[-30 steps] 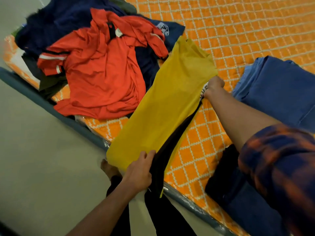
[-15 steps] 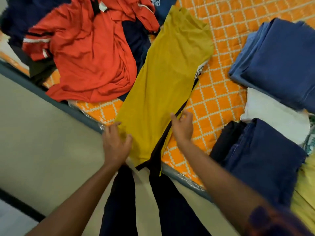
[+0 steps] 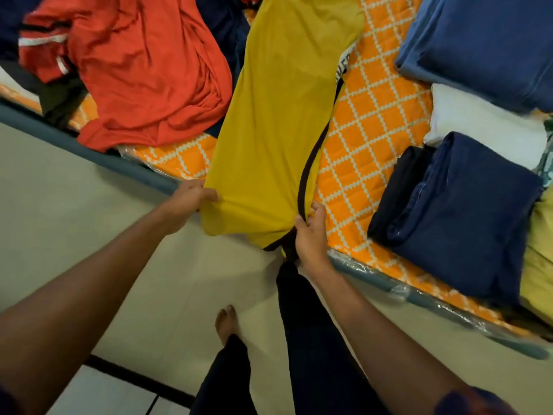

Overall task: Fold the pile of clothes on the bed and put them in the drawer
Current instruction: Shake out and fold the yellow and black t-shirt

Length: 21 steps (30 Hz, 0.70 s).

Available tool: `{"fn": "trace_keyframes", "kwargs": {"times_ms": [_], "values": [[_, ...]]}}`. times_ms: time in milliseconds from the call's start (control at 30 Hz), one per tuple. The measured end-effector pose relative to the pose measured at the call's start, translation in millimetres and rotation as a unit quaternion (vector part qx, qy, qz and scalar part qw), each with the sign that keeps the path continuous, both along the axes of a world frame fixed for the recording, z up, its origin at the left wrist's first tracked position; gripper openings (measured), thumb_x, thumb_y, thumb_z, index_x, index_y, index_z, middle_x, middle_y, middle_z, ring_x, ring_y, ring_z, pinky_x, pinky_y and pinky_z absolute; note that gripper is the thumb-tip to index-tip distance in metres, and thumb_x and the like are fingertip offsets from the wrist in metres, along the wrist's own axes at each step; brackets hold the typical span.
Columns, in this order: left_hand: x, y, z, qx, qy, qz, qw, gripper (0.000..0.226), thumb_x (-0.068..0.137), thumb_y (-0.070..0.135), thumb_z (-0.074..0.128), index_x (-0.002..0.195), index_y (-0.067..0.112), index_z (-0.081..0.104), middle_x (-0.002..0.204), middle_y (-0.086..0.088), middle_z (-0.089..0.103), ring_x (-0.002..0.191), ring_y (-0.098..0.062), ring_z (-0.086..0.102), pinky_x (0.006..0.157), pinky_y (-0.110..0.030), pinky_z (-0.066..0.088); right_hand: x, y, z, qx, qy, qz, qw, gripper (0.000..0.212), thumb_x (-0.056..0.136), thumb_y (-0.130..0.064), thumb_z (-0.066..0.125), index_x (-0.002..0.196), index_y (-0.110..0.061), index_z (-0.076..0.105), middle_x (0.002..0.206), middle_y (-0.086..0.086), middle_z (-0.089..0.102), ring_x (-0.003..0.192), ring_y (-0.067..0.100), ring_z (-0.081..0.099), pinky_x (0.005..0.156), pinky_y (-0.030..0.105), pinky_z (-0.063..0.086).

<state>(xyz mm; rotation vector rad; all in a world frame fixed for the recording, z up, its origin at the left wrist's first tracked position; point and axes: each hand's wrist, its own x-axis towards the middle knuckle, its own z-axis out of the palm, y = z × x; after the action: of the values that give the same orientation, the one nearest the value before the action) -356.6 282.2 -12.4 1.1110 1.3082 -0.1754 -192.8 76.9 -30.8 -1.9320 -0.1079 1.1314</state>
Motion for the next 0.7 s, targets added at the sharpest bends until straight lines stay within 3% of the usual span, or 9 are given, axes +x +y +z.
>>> {"fn": "trace_keyframes", "kwargs": {"times_ms": [100,200,267,333,400,533,633,700], "values": [[-9.6,-16.3,3.1,-0.024,-0.039,0.028,0.999,0.029,0.094,0.008,0.057,0.117,0.024,0.061,0.132,-0.006,0.061,0.12,-0.032,0.056,0.104,-0.05,0.045,-19.7,-11.0,14.0,0.03,-0.044,-0.021,0.998,0.051,0.103,-0.012,0.053,0.147,-0.029,0.033,0.15,-0.006,0.038,0.136,0.011,0.04,0.113,0.032,0.039],[-32.1,-45.5,5.8,0.009,-0.018,-0.024,1.0,0.033,0.095,0.009,0.059,0.126,0.02,0.053,0.128,-0.006,0.06,0.114,-0.028,0.057,0.091,-0.042,0.049,-52.7,-27.7,17.4,0.039,-0.03,-0.063,0.997,0.067,0.094,-0.003,0.061,0.14,-0.044,0.035,0.148,-0.002,0.049,0.133,0.019,0.052,0.109,0.043,0.048],[-51.0,-63.8,6.1,0.021,0.006,-0.083,0.996,0.041,0.097,0.012,0.059,0.135,0.02,0.047,0.129,-0.004,0.055,0.114,-0.027,0.055,0.091,-0.043,0.05,-76.1,-38.8,17.2,0.019,-0.002,-0.084,0.996,0.066,0.089,0.003,0.06,0.137,-0.039,0.041,0.136,0.002,0.06,0.119,0.018,0.063,0.099,0.046,0.055],[-69.6,-78.2,8.4,0.011,0.004,-0.098,0.995,0.039,0.101,0.014,0.054,0.137,0.019,0.043,0.126,-0.003,0.053,0.107,-0.026,0.058,0.077,-0.038,0.055,-99.0,-49.1,16.0,-0.005,-0.009,-0.099,0.995,0.056,0.089,0.002,0.058,0.135,-0.028,0.045,0.129,0.002,0.063,0.111,0.015,0.065,0.098,0.048,0.055],[-87.7,-89.8,12.5,0.016,-0.001,-0.058,0.998,0.031,0.103,0.013,0.049,0.134,0.017,0.043,0.121,-0.005,0.054,0.096,-0.023,0.061,0.066,-0.033,0.055,-118.8,-58.1,15.4,-0.013,-0.028,-0.124,0.992,0.051,0.089,0.0,0.056,0.132,-0.026,0.048,0.126,0.003,0.063,0.11,0.018,0.064,0.097,0.047,0.054],[-124.1,-106.9,20.4,-0.027,-0.005,0.047,0.999,0.016,0.101,0.01,0.048,0.114,0.017,0.051,0.109,-0.008,0.058,0.086,-0.021,0.061,0.067,-0.034,0.054,-146.5,-73.8,19.3,0.024,-0.036,-0.165,0.985,0.065,0.087,0.01,0.047,0.129,-0.04,0.047,0.128,-0.007,0.06,0.114,0.009,0.062,0.091,0.031,0.054],[-144.8,-116.3,28.4,-0.078,-0.022,0.106,0.991,0.011,0.1,0.008,0.048,0.1,0.018,0.051,0.092,-0.008,0.058,0.075,-0.019,0.056,0.063,-0.032,0.049,-162.6,-87.2,19.4,0.051,-0.03,-0.15,0.987,0.078,0.084,0.016,0.041,0.131,-0.044,0.052,0.139,-0.01,0.056,0.126,0.008,0.056,0.103,0.036,0.052],[-151.1,-120.6,31.8,-0.097,-0.031,0.125,0.987,0.012,0.1,0.006,0.048,0.096,0.017,0.051,0.085,-0.008,0.057,0.069,-0.018,0.054,0.061,-0.031,0.047,-168.7,-94.6,16.1,0.053,-0.042,-0.083,0.994,0.084,0.084,0.018,0.041,0.134,-0.049,0.054,0.146,-0.012,0.051,0.133,0.004,0.05,0.109,0.034,0.048]]}}
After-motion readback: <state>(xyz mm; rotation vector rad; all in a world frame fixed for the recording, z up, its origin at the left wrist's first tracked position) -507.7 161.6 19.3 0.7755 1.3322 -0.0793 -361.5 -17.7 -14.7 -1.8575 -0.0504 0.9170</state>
